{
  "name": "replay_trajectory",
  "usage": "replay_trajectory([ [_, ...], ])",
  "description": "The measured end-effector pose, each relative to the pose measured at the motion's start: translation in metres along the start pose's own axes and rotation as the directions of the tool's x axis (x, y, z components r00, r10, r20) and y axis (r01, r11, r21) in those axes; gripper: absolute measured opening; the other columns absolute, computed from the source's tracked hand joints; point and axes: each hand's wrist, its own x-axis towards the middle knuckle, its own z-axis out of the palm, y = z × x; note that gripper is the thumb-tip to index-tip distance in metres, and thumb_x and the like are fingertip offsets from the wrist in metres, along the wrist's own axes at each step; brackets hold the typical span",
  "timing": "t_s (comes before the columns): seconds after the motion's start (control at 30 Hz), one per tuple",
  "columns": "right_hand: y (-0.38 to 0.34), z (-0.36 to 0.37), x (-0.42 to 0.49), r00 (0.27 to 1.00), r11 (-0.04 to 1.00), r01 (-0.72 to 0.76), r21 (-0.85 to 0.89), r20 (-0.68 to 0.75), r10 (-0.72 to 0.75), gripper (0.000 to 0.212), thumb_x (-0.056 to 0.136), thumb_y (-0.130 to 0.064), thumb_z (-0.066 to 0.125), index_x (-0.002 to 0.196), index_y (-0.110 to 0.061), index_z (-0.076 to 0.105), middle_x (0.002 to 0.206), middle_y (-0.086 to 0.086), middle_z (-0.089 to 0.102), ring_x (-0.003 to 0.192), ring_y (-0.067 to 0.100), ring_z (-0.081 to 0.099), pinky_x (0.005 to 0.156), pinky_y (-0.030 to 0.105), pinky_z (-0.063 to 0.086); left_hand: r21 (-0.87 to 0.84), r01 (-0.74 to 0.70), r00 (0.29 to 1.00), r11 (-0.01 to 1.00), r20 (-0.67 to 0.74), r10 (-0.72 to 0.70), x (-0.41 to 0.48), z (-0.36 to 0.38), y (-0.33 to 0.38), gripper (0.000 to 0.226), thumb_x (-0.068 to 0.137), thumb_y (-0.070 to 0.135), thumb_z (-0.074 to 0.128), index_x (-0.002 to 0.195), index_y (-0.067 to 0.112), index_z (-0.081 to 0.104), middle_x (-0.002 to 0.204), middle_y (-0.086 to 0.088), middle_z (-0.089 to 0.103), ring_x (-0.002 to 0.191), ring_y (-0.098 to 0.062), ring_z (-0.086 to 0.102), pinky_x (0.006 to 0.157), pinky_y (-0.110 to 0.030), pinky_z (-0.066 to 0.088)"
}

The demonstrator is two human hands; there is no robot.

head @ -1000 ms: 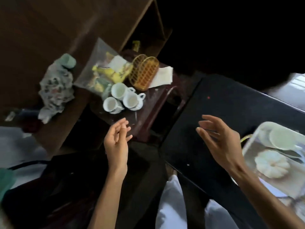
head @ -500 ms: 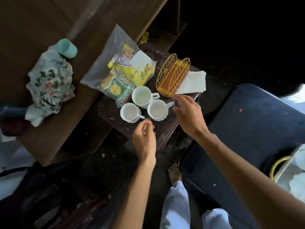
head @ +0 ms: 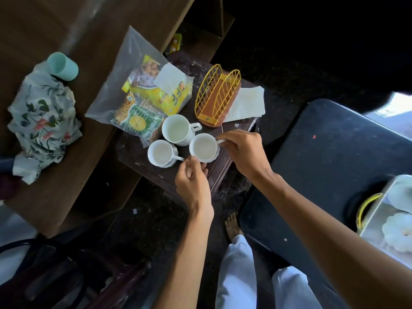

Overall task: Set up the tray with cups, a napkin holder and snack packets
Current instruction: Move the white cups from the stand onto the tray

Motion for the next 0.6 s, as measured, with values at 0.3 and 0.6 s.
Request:
replay_trajectory([
  [0.3, 0.008, -0.073, -0.077, 0.967, 0.988, -0.091, 0.126, -0.227, 0.118, 0.013, 0.083, -0.003, 0.077, 0.095, -0.007, 0.08, 0.092, 0.003, 0.079, 0.085, 0.007, 0.071, 0.078, 0.006, 0.05, 0.056, -0.136, 0.915, 0.989, 0.39, 0.103, -0.057, -0.006, 0.008, 0.034, 0.103, 0.025, 0.06, 0.137, 0.022, 0.064, 0.115, 0.018, 0.077, 0.103, -0.003, 0.074, 0.078, -0.024, 0.063],
  [0.6, 0.055, -0.173, -0.215, 0.883, 0.95, -0.289, 0.118, -0.352, 0.312, 0.015, 0.087, -0.01, 0.073, 0.101, -0.015, 0.078, 0.098, -0.008, 0.077, 0.088, -0.002, 0.068, 0.077, 0.014, 0.053, 0.194, -0.255, 0.729, 0.947, 0.682, 0.056, -0.163, 0.039, -0.051, 0.025, 0.103, 0.022, 0.06, 0.123, 0.022, 0.073, 0.12, 0.011, 0.077, 0.111, -0.007, 0.073, 0.079, -0.018, 0.06],
])
